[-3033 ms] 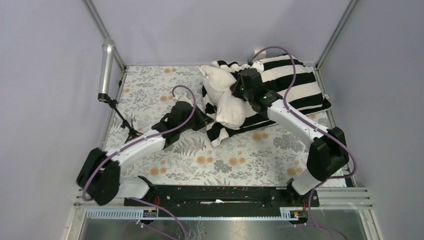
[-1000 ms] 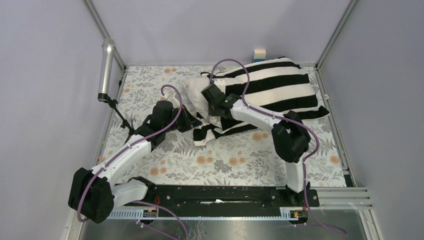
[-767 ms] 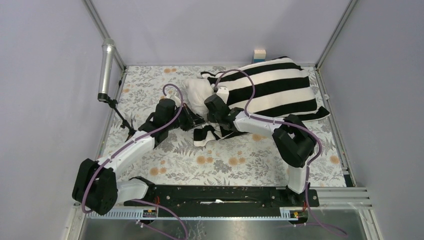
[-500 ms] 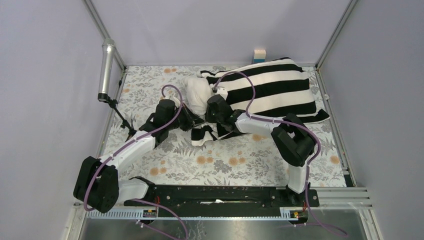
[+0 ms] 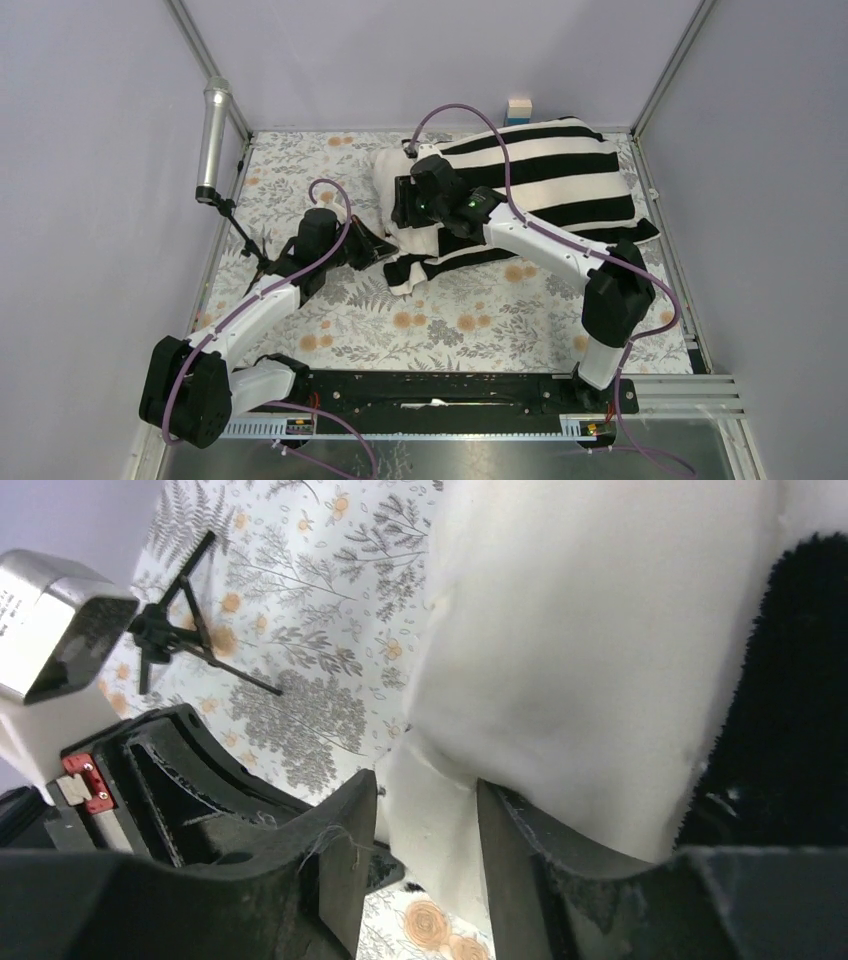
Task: Put the pillow into the pillowcase
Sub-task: Stuff the pillow into the pillowcase.
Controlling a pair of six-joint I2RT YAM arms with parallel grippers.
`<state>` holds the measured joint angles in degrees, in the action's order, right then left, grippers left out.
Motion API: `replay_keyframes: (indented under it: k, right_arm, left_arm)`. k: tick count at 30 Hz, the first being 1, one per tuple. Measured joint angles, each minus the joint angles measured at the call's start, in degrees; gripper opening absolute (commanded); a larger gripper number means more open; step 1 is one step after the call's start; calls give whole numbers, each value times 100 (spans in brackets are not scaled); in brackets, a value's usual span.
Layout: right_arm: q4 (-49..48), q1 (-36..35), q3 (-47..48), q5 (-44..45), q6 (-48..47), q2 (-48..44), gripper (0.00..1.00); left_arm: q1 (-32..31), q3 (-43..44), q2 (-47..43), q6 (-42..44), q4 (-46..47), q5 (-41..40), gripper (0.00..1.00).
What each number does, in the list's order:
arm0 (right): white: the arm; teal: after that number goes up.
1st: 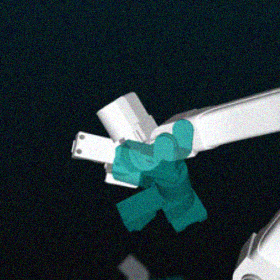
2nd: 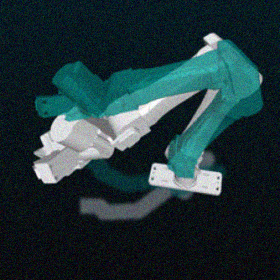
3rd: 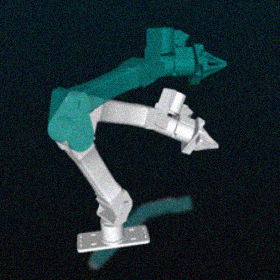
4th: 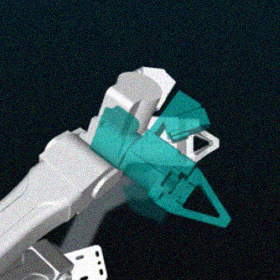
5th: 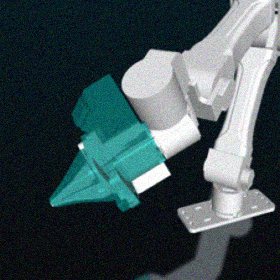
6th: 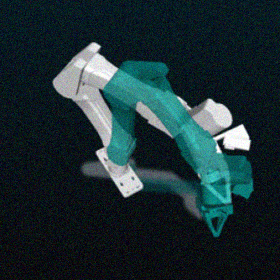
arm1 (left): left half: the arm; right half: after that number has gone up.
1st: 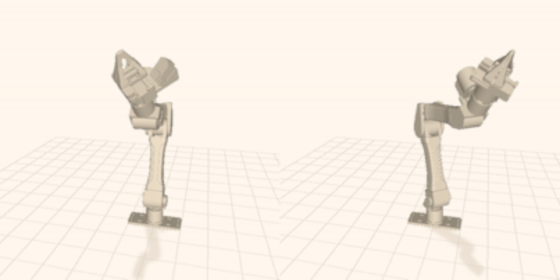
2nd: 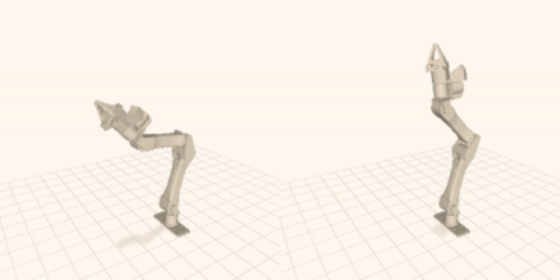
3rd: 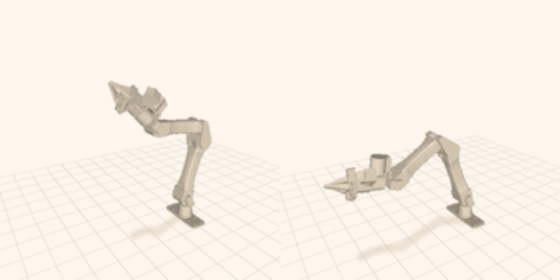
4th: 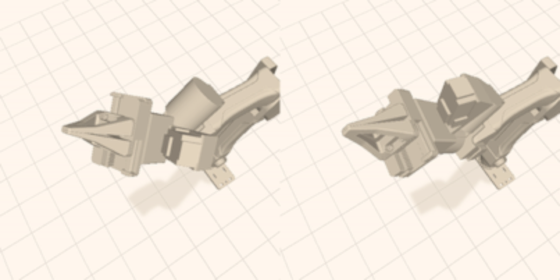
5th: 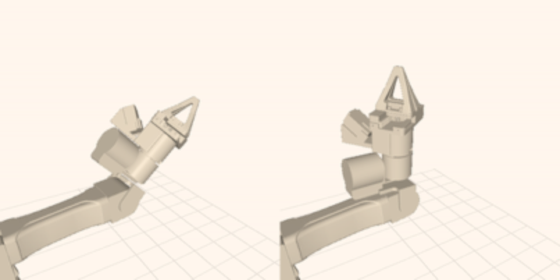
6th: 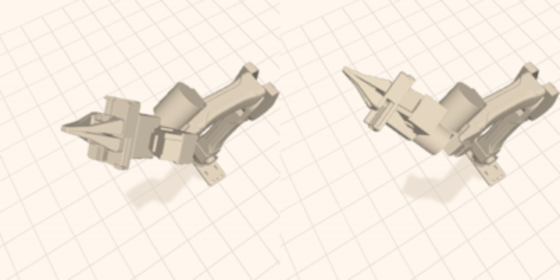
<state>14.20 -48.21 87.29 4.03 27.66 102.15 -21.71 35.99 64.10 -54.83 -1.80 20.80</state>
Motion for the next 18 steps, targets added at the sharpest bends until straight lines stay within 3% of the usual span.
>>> replay_keyframes:
  k: [3, 8, 13, 18]
  right_arm:
    - [404, -101, 153, 175, -212, -26, 40]
    - [999, -310, 170, 254, -599, -13, 15]
    - [1259, -389, 315, 245, -741, 385, 8]
    - [1556, -315, 957, 374, -807, 1388, 1]
  left_arm:
    - [4, 0, 0, 20, -28, 2, 0]
    - [4, 0, 0, 39, -92, 4, 0]
    - [4, 15, 2, 70, -240, 7, 0]
    - [26, 173, 2, 236, -634, -22, 0]
